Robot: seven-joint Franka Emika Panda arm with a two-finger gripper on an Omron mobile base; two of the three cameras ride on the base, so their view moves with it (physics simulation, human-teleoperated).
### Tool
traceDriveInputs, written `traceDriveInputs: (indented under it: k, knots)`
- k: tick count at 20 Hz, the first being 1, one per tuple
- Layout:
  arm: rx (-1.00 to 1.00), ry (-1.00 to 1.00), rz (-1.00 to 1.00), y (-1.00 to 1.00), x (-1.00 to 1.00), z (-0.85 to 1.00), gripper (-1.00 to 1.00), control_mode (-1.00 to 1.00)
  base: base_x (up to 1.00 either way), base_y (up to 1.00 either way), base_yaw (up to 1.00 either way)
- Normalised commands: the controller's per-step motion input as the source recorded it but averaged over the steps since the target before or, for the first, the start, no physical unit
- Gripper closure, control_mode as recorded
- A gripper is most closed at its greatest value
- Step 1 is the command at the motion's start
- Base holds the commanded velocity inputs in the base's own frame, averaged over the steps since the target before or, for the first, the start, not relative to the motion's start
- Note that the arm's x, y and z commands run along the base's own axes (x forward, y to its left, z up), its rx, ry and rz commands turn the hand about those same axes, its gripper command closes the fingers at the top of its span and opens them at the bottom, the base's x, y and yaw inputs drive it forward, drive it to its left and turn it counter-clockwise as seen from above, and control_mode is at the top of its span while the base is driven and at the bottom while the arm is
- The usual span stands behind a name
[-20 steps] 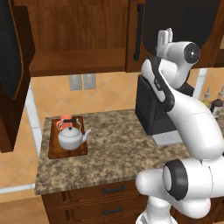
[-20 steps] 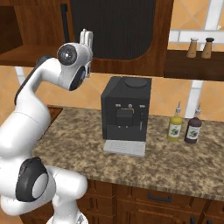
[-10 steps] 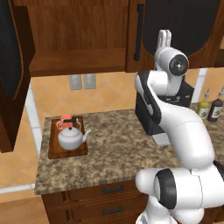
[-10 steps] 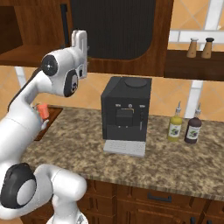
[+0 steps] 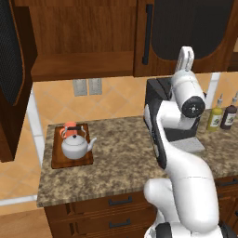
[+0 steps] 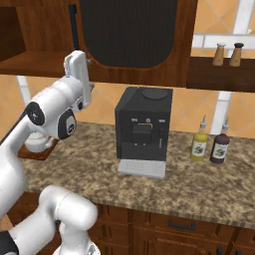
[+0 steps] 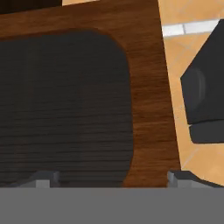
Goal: Pick the kettle from the counter and place it on the tray. Then pick the mug from the cabinet and place it on the tray. Then close the cabinet doors.
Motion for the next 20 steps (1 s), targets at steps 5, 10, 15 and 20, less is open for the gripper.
traceDriveInputs:
  k: [5, 10, 15, 20]
  knots:
    - [-0.10, 0.34, -0.19, 0.49, -0.68, 0.03, -1.00, -1.00, 0.00, 0.00, 0.00]
    - [-0.32, 0.13, -0.24, 0.74, -0.62, -0.24, -1.00, -1.00, 0.00, 0.00, 0.00]
    - [-0.33, 0.03, -0.12, 0.64, -0.36, -0.06, -1.00, -1.00, 0.00, 0.00, 0.00]
    - [-0.20, 0.00, 0.03, 0.17, -0.26, -0.15, -1.00, -1.00, 0.00, 0.00, 0.00]
